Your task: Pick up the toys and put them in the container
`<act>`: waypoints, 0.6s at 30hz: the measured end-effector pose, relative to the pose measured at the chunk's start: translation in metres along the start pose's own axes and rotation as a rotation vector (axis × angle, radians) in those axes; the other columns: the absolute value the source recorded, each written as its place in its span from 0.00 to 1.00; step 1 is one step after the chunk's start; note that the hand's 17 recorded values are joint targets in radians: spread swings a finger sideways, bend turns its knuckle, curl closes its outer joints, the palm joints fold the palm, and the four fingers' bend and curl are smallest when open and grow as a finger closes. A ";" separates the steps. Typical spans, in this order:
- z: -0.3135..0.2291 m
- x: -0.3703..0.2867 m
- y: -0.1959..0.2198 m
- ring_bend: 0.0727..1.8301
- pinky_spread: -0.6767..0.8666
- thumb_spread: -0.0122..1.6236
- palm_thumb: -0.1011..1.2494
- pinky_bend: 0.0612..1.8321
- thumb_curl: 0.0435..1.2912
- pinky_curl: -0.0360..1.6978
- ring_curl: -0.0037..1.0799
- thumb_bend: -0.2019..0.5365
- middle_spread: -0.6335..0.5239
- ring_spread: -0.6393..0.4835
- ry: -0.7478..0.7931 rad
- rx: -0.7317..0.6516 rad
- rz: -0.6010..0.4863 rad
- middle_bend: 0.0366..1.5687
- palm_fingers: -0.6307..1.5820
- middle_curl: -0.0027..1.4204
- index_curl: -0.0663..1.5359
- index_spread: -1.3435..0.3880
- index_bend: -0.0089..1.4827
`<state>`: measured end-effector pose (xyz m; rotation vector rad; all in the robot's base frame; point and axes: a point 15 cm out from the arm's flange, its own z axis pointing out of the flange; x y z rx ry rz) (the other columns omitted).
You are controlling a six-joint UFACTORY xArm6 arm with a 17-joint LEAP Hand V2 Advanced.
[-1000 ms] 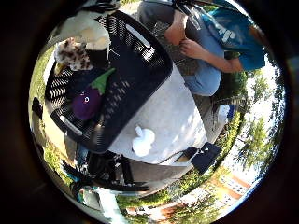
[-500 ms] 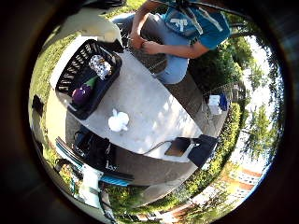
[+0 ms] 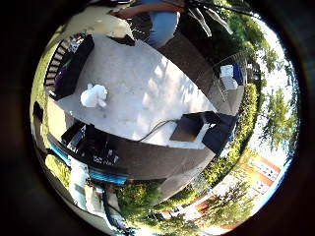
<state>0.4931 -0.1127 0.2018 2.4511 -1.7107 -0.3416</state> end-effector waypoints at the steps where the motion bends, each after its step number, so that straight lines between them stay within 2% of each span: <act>1: 0.016 0.002 -0.001 0.26 0.74 0.68 0.61 0.39 0.36 0.23 0.28 0.23 0.59 0.81 -0.009 -0.011 0.004 0.10 0.33 0.26 0.21 0.65 0.10; 8: 0.122 -0.022 -0.025 0.25 0.74 0.68 0.60 0.39 0.34 0.22 0.28 0.23 0.59 0.81 -0.036 -0.089 -0.044 0.10 0.33 0.26 0.20 0.66 0.11; 11: 0.159 -0.028 -0.023 0.24 0.74 0.68 0.60 0.38 0.33 0.21 0.28 0.23 0.60 0.81 -0.066 -0.153 -0.042 0.10 0.33 0.26 0.20 0.66 0.11; 18: 0.202 -0.056 -0.023 0.22 0.74 0.68 0.60 0.37 0.32 0.19 0.27 0.23 0.61 0.81 -0.060 -0.255 -0.108 0.09 0.32 0.25 0.20 0.67 0.12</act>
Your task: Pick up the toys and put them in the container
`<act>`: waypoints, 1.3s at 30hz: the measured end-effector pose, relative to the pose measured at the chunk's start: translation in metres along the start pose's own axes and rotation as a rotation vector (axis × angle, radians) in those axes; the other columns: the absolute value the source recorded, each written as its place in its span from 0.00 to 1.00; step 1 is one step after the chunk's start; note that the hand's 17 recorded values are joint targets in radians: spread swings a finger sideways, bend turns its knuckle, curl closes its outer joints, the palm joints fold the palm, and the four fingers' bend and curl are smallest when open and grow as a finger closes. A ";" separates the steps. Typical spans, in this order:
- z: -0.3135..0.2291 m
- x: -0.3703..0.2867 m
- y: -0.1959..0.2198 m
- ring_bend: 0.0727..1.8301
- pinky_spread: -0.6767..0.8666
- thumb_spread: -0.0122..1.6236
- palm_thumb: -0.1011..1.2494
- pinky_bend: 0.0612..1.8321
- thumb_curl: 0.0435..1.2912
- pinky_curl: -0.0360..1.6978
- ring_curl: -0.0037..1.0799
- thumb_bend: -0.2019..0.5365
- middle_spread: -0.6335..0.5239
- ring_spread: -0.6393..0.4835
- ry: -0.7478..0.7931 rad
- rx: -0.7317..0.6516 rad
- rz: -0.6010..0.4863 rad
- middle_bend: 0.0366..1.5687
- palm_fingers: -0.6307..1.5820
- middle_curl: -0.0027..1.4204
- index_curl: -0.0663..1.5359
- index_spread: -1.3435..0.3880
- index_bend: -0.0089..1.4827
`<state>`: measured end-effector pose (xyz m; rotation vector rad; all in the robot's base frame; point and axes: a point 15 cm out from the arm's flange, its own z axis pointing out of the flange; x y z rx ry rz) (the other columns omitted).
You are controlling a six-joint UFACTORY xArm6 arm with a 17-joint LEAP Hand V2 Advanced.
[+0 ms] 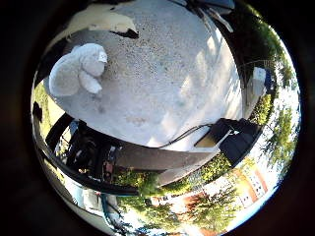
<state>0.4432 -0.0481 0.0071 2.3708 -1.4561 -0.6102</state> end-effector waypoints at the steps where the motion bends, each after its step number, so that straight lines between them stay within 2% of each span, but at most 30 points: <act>1: 0.006 -0.003 0.001 0.22 0.74 0.68 0.60 0.36 0.31 0.19 0.27 0.24 0.61 0.81 -0.003 -0.013 -0.005 0.09 0.32 0.25 0.20 0.67 0.12; 6: 0.031 -0.017 0.007 0.20 0.74 0.68 0.61 0.36 0.31 0.18 0.27 0.24 0.62 0.81 0.007 -0.072 -0.032 0.09 0.31 0.24 0.20 0.67 0.12; 12: 0.067 -0.027 0.004 0.20 0.74 0.68 0.61 0.35 0.30 0.17 0.28 0.23 0.62 0.81 0.020 -0.143 -0.009 0.09 0.31 0.24 0.20 0.67 0.12; 15: 0.077 -0.022 -0.007 0.19 0.74 0.68 0.61 0.34 0.29 0.16 0.28 0.23 0.62 0.81 0.044 -0.122 0.003 0.09 0.33 0.24 0.21 0.69 0.14; 17: 0.080 -0.020 -0.020 0.20 0.73 0.68 0.61 0.32 0.29 0.15 0.28 0.24 0.60 0.80 0.067 -0.081 0.009 0.10 0.37 0.24 0.22 0.70 0.15; 19: 0.080 -0.020 -0.031 0.25 0.73 0.68 0.63 0.32 0.30 0.14 0.29 0.24 0.56 0.79 0.089 -0.051 0.017 0.14 0.48 0.25 0.22 0.69 0.15; 21: 0.079 -0.023 -0.035 0.37 0.71 0.67 0.65 0.33 0.31 0.13 0.34 0.25 0.52 0.75 0.098 -0.042 0.015 0.23 0.62 0.29 0.20 0.66 0.11; 22: 0.077 -0.023 -0.035 0.46 0.71 0.67 0.67 0.35 0.31 0.14 0.40 0.26 0.50 0.73 0.100 -0.039 0.014 0.31 0.68 0.33 0.19 0.64 0.07; 23: 0.073 -0.023 -0.036 0.49 0.71 0.67 0.68 0.35 0.32 0.14 0.41 0.26 0.49 0.72 0.104 -0.033 0.013 0.34 0.69 0.35 0.18 0.63 0.06; 25: 0.067 -0.022 -0.039 0.60 0.70 0.67 0.71 0.40 0.33 0.16 0.51 0.26 0.46 0.66 0.112 -0.014 0.013 0.44 0.71 0.41 0.16 0.59 0.10; 26: 0.061 -0.021 -0.041 0.63 0.70 0.67 0.72 0.44 0.34 0.18 0.54 0.27 0.44 0.64 0.118 0.002 0.013 0.46 0.71 0.44 0.16 0.57 0.11; 30: 0.038 -0.018 -0.040 0.66 0.67 0.67 0.80 0.64 0.38 0.25 0.62 0.30 0.40 0.57 0.143 0.083 0.024 0.56 0.78 0.52 0.15 0.49 0.17; 32: 0.027 -0.015 -0.035 0.68 0.65 0.68 0.83 0.72 0.40 0.30 0.66 0.30 0.38 0.54 0.147 0.122 0.037 0.61 0.77 0.58 0.14 0.44 0.22; 35: -0.002 -0.011 -0.022 0.69 0.62 0.69 0.84 0.77 0.43 0.34 0.69 0.28 0.36 0.50 0.157 0.161 0.057 0.65 0.75 0.63 0.15 0.38 0.28; 39: -0.022 -0.020 0.009 0.71 0.59 0.69 0.85 0.81 0.46 0.38 0.73 0.26 0.35 0.48 0.133 0.100 0.069 0.68 0.73 0.67 0.16 0.32 0.36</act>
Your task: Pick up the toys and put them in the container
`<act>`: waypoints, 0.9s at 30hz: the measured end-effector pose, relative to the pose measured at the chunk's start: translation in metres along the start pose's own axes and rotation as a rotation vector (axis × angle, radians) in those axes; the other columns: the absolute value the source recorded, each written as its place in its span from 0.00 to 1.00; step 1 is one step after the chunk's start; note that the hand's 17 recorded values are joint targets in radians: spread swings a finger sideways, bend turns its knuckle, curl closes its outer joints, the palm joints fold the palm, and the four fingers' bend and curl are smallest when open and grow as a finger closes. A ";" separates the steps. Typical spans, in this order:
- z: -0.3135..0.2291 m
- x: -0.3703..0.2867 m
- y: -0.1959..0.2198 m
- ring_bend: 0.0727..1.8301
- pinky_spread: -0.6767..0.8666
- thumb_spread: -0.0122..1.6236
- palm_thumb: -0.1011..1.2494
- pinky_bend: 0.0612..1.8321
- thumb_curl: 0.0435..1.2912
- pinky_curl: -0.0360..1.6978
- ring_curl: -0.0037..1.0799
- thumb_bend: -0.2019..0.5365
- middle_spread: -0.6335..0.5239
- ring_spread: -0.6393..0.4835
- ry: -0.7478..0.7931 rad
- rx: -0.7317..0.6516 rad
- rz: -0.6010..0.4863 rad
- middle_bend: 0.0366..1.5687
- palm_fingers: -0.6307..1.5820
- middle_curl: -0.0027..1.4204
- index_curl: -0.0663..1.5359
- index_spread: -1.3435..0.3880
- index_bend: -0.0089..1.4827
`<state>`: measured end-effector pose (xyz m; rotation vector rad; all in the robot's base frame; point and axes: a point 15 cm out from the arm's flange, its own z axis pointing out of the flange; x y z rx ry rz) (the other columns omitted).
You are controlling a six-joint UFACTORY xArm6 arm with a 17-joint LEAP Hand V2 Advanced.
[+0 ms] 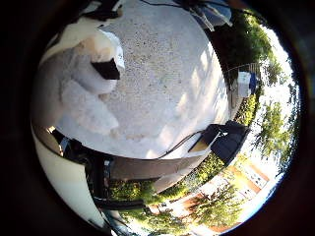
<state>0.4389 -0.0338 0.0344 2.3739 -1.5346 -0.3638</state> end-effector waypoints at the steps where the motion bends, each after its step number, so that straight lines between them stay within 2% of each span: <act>1: -0.010 -0.001 0.010 0.72 0.58 0.69 0.85 0.81 0.47 0.38 0.74 0.26 0.34 0.47 -0.007 -0.018 0.005 0.69 0.72 0.69 0.16 0.31 0.38; 6: -0.088 -0.004 0.050 0.74 0.56 0.70 0.85 0.84 0.50 0.42 0.78 0.26 0.33 0.45 0.008 0.014 0.027 0.72 0.70 0.73 0.17 0.25 0.45; 14: -0.187 -0.088 0.082 0.77 0.53 0.71 0.83 0.87 0.54 0.46 0.82 0.26 0.33 0.44 0.014 0.090 -0.081 0.75 0.66 0.78 0.21 0.19 0.53; 21: -0.263 -0.195 0.070 0.80 0.52 0.70 0.81 0.89 0.57 0.48 0.83 0.25 0.33 0.43 -0.016 0.192 -0.247 0.78 0.64 0.80 0.25 0.16 0.57; 27: -0.274 -0.271 0.026 0.82 0.52 0.70 0.81 0.89 0.59 0.50 0.84 0.26 0.34 0.43 0.000 0.200 -0.294 0.80 0.63 0.80 0.30 0.15 0.58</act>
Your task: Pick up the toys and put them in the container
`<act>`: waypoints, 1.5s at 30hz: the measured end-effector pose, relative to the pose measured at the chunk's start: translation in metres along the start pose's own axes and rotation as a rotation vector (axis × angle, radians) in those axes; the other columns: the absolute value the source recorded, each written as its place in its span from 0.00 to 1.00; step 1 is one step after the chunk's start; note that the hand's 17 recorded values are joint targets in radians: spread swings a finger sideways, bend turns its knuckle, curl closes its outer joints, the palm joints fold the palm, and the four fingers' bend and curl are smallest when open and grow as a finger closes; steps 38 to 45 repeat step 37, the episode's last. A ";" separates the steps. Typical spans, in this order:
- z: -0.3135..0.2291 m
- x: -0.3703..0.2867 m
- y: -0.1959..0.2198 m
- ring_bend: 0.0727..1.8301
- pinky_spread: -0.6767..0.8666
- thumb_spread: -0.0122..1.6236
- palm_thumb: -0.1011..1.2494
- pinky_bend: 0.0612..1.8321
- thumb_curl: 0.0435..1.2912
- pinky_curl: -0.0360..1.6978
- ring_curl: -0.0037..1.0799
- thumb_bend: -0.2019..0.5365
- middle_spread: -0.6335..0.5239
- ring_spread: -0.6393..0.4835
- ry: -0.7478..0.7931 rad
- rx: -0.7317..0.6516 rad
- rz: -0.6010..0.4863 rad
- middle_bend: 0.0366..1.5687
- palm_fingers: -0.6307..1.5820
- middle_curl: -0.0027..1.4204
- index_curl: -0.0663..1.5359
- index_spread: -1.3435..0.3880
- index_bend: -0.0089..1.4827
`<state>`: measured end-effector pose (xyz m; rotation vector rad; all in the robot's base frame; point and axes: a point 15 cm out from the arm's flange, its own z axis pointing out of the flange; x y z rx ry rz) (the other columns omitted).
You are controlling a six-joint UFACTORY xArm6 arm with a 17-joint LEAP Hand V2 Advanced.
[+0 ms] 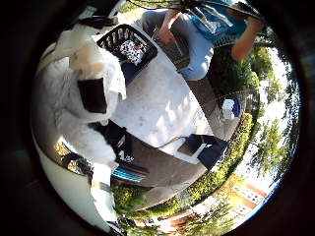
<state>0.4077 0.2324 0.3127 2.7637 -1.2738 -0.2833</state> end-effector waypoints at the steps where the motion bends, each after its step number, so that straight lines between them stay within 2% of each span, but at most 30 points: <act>1: 0.004 -0.005 -0.012 0.82 0.52 0.70 0.80 0.89 0.60 0.50 0.84 0.26 0.34 0.44 0.001 -0.004 -0.003 0.80 0.62 0.80 0.31 0.14 0.58; 6: 0.050 -0.025 -0.068 0.83 0.51 0.71 0.73 0.89 0.58 0.52 0.84 0.23 0.34 0.44 0.005 -0.054 0.016 0.82 0.59 0.81 0.36 0.14 0.57; 8: 0.065 -0.028 -0.087 0.84 0.52 0.72 0.73 0.88 0.57 0.52 0.83 0.24 0.34 0.44 0.013 -0.030 0.031 0.82 0.57 0.80 0.39 0.14 0.56; 12: 0.125 -0.036 -0.113 0.79 0.55 0.73 0.71 0.83 0.54 0.49 0.75 0.24 0.37 0.52 0.029 -0.068 0.062 0.75 0.58 0.75 0.44 0.20 0.54; 14: 0.144 -0.039 -0.117 0.73 0.57 0.73 0.69 0.80 0.52 0.49 0.71 0.23 0.40 0.58 0.032 -0.088 0.060 0.65 0.49 0.69 0.47 0.29 0.52; 15: 0.151 -0.040 -0.120 0.71 0.59 0.73 0.68 0.78 0.51 0.49 0.70 0.23 0.42 0.61 0.033 -0.089 0.059 0.56 0.37 0.65 0.47 0.36 0.47; 16: 0.157 -0.040 -0.124 0.67 0.61 0.73 0.67 0.76 0.50 0.48 0.67 0.23 0.44 0.64 0.035 -0.082 0.059 0.49 0.30 0.61 0.47 0.41 0.44; 17: 0.164 -0.039 -0.127 0.66 0.62 0.72 0.66 0.74 0.49 0.47 0.66 0.22 0.45 0.66 0.035 -0.083 0.059 0.46 0.27 0.59 0.47 0.43 0.43; 18: 0.168 -0.038 -0.127 0.59 0.64 0.72 0.65 0.70 0.48 0.45 0.61 0.22 0.48 0.70 0.035 -0.089 0.059 0.39 0.21 0.55 0.45 0.46 0.40; 21: 0.179 -0.031 -0.126 0.46 0.66 0.71 0.64 0.60 0.46 0.39 0.49 0.22 0.52 0.75 0.031 -0.107 0.054 0.28 0.16 0.47 0.40 0.48 0.34; 23: 0.179 -0.030 -0.128 0.37 0.68 0.70 0.64 0.53 0.45 0.35 0.42 0.23 0.55 0.78 0.031 -0.100 0.046 0.20 0.18 0.41 0.36 0.50 0.28; 30: 0.172 -0.016 -0.117 0.25 0.72 0.69 0.64 0.40 0.41 0.27 0.32 0.24 0.61 0.83 0.021 -0.124 0.060 0.08 0.24 0.32 0.30 0.52 0.16; 37: 0.113 0.004 -0.076 0.21 0.73 0.68 0.65 0.34 0.39 0.24 0.29 0.24 0.63 0.84 -0.003 -0.163 0.093 0.07 0.27 0.26 0.27 0.52 0.13; 45: 0.113 0.004 -0.076 0.21 0.73 0.68 0.65 0.34 0.39 0.24 0.29 0.24 0.63 0.84 -0.003 -0.163 0.093 0.07 0.27 0.26 0.27 0.52 0.13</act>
